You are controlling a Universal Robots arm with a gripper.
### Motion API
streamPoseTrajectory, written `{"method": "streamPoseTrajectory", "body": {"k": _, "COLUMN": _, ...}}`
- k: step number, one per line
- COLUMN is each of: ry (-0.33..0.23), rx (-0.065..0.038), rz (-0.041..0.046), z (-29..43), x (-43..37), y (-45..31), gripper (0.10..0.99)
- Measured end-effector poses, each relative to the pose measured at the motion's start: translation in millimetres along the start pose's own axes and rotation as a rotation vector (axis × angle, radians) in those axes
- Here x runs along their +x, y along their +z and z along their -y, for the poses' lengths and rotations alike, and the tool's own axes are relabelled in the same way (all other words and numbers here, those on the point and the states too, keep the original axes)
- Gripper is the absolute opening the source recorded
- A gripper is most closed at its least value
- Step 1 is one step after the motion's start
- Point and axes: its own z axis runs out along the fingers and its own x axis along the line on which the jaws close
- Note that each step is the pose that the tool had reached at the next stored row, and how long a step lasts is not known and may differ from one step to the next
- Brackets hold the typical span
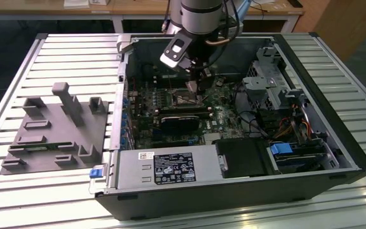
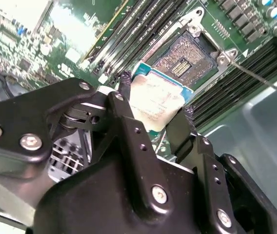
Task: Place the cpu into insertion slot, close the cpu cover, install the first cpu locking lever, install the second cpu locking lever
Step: 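Place the cpu into insertion slot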
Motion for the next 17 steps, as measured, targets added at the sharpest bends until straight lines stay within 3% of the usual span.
{"method": "streamPoseTrajectory", "body": {"k": 6, "ry": 0.096, "rx": -0.001, "rz": 0.0084, "z": 0.9, "x": 0.2, "y": 3.7, "gripper": 0.537}}
{"method": "streamPoseTrajectory", "body": {"k": 17, "ry": 0.155, "rx": -0.002, "rz": 0.0137, "z": 6.7, "x": 6.5, "y": 9.5, "gripper": 0.537}}
